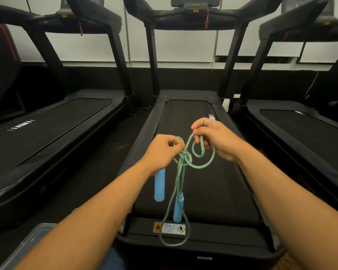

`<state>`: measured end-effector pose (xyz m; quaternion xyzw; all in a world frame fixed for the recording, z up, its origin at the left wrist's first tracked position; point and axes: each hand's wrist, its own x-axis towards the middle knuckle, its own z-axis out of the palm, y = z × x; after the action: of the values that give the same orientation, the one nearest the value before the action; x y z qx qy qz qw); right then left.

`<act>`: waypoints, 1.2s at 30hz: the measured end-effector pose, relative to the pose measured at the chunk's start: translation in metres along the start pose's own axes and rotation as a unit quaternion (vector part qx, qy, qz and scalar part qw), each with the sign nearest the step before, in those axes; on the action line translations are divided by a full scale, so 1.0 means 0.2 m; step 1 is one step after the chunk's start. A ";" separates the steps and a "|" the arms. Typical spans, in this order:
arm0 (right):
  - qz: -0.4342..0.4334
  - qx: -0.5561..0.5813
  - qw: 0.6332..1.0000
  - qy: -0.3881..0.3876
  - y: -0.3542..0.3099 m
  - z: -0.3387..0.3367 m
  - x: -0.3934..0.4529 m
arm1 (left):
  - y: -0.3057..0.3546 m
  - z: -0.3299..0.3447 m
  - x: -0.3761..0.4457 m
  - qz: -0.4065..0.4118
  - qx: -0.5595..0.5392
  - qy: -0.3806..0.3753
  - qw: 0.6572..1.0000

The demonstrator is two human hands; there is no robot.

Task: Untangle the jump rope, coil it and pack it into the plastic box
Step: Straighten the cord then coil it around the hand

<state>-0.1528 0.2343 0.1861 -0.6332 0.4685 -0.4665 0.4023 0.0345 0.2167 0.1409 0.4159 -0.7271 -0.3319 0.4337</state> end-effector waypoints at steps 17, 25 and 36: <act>0.029 -0.324 0.936 -0.138 -0.01 0.01 -0.06 | -0.01 -0.02 0.00 -0.012 -0.002 0.025 1.000; -0.038 -0.118 0.990 -0.059 0.07 0.07 -0.04 | -0.02 -0.02 0.00 -0.015 0.001 0.043 0.999; -0.089 0.134 0.978 0.133 -0.12 -0.06 0.02 | -0.05 -0.03 0.01 -0.036 0.012 0.031 0.999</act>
<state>-0.1596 0.2357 0.2118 -0.5452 0.3925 -0.6391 0.3744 0.0434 0.2103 0.1355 0.4572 -0.7019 -0.3251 0.4388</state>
